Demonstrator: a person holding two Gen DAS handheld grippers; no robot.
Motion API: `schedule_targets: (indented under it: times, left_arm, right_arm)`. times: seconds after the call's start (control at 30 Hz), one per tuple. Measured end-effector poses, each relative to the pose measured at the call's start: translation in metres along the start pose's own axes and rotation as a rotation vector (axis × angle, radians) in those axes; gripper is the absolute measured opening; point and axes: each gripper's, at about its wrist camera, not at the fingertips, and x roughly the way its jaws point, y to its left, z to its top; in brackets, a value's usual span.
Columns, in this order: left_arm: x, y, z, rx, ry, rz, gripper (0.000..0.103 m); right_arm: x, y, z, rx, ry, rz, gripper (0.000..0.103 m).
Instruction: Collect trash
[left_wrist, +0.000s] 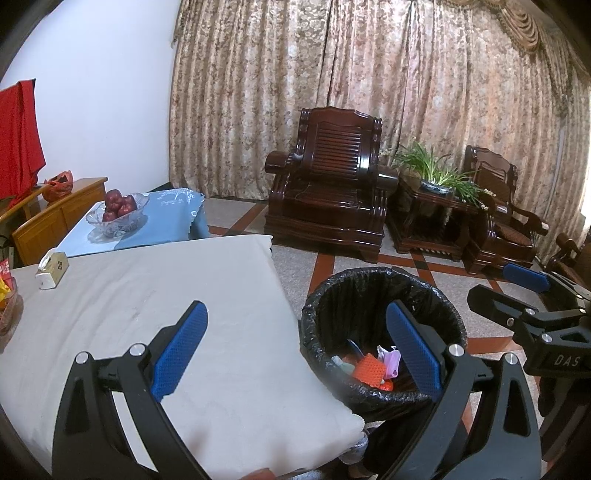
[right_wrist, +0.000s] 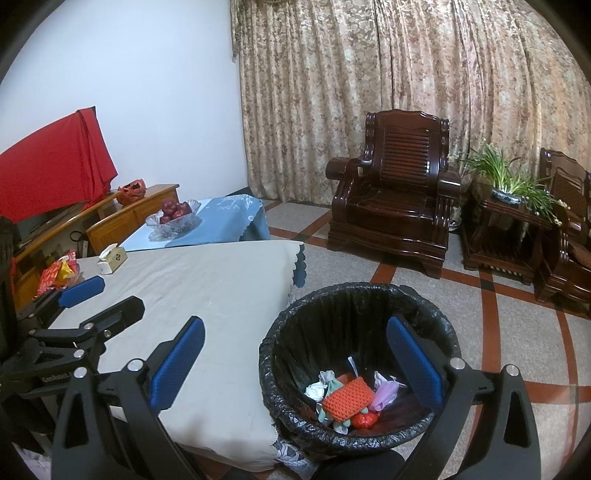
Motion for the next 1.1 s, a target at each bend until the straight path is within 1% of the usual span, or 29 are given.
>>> schedule_targets:
  times: [1.1]
  left_arm:
    - [-0.0017, 0.0016, 0.0023, 0.001, 0.005, -0.001, 0.095]
  right_arm:
    - [0.0008, 0.0031, 0.0003, 0.0, 0.003, -0.001, 0.097]
